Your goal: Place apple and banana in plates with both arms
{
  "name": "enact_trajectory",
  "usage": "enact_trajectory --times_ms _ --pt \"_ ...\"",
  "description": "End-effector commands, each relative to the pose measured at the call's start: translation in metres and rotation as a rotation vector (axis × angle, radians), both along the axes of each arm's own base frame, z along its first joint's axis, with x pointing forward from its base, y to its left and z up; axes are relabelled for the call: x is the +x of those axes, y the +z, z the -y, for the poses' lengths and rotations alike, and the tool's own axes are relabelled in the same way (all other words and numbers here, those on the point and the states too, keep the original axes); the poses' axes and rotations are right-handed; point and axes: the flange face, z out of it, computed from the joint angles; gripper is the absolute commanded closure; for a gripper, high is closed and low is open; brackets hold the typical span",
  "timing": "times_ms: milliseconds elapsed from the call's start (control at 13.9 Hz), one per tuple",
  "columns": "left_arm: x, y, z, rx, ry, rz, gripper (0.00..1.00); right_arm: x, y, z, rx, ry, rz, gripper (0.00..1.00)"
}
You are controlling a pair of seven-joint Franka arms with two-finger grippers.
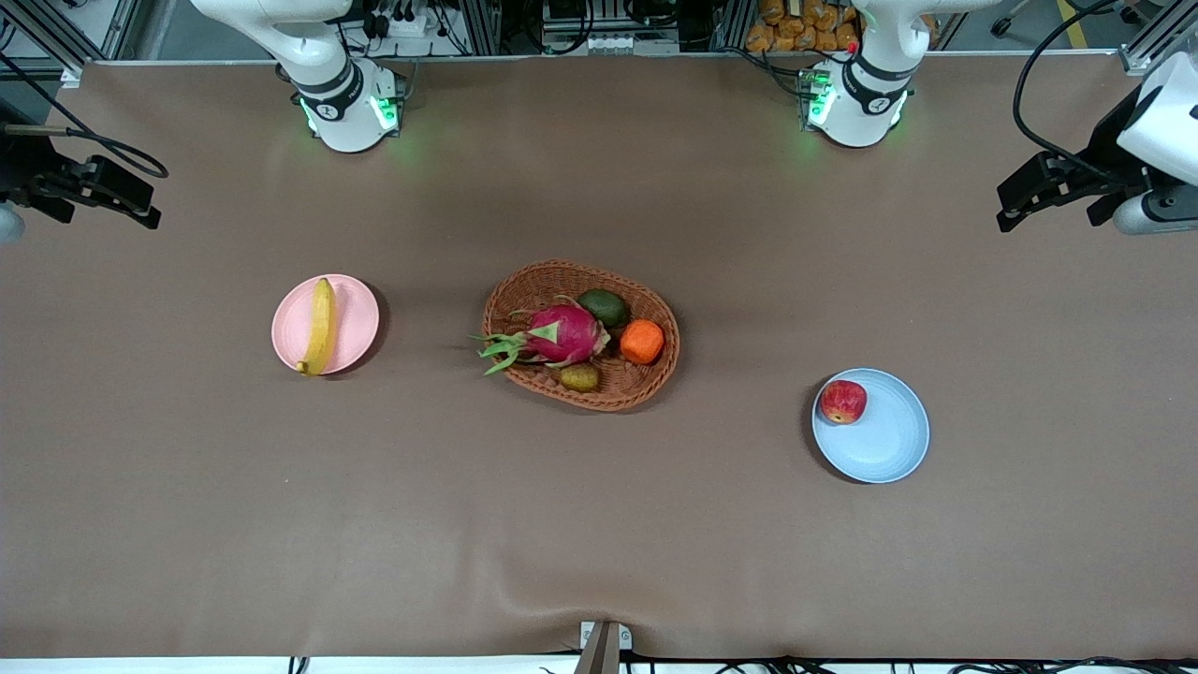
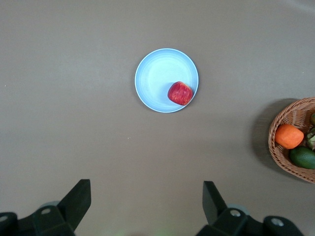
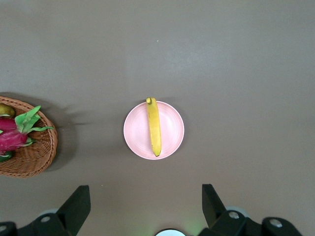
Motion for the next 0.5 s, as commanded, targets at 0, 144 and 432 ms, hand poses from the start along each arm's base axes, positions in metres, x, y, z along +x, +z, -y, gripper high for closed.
enact_trajectory --times_ms 0,144,432 --pt "-0.0041 0.0086 -0.0032 0.001 -0.004 0.001 0.00 0.0029 0.0063 0.0004 0.007 -0.014 0.014 0.00" --pt "-0.0056 0.0105 -0.0041 0.001 -0.002 0.001 0.00 0.0032 0.0073 -0.0013 0.001 -0.010 0.019 0.00" --pt "-0.0072 0.0110 -0.0077 0.003 0.000 -0.012 0.00 0.0019 0.0088 -0.0015 0.003 -0.011 0.021 0.00"
